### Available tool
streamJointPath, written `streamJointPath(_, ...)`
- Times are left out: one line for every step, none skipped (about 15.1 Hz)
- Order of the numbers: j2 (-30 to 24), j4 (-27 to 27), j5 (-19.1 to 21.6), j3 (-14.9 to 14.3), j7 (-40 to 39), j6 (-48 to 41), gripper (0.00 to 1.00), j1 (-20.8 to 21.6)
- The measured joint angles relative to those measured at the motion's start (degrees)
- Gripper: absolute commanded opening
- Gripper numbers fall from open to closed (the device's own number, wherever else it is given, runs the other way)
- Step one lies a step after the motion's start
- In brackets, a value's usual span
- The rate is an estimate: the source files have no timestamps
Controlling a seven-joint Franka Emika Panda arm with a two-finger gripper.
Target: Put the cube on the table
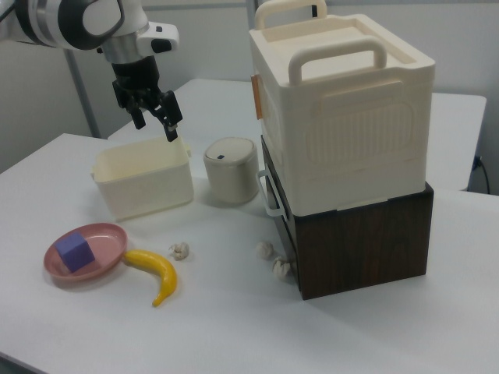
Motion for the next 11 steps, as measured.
streamJointPath(0.0, 0.0, 0.0, 0.1, 0.0, 0.0, 1.00, 0.1)
streamJointPath(0.0, 0.0, 0.0, 0.1, 0.6, 0.0, 1.00, 0.1)
streamJointPath(0.0, 0.0, 0.0, 0.1, 1.5, 0.0, 1.00, 0.1)
streamJointPath(0.0, 0.0, 0.0, 0.1, 2.3, 0.0, 1.00, 0.1)
streamJointPath(0.0, 0.0, 0.0, 0.1, 2.6, 0.0, 1.00, 0.1)
streamJointPath(0.0, 0.0, 0.0, 0.1, 2.7, 0.0, 1.00, 0.1)
streamJointPath(0.0, 0.0, 0.0, 0.1, 2.7, 0.0, 1.00, 0.1)
streamJointPath(0.0, 0.0, 0.0, 0.1, 2.7, 0.0, 1.00, 0.1)
streamJointPath(0.0, 0.0, 0.0, 0.1, 2.5, 0.0, 1.00, 0.1)
streamJointPath(0.0, 0.0, 0.0, 0.1, 2.0, 0.0, 1.00, 0.1)
streamJointPath(0.0, 0.0, 0.0, 0.1, 1.1, 0.0, 1.00, 0.1)
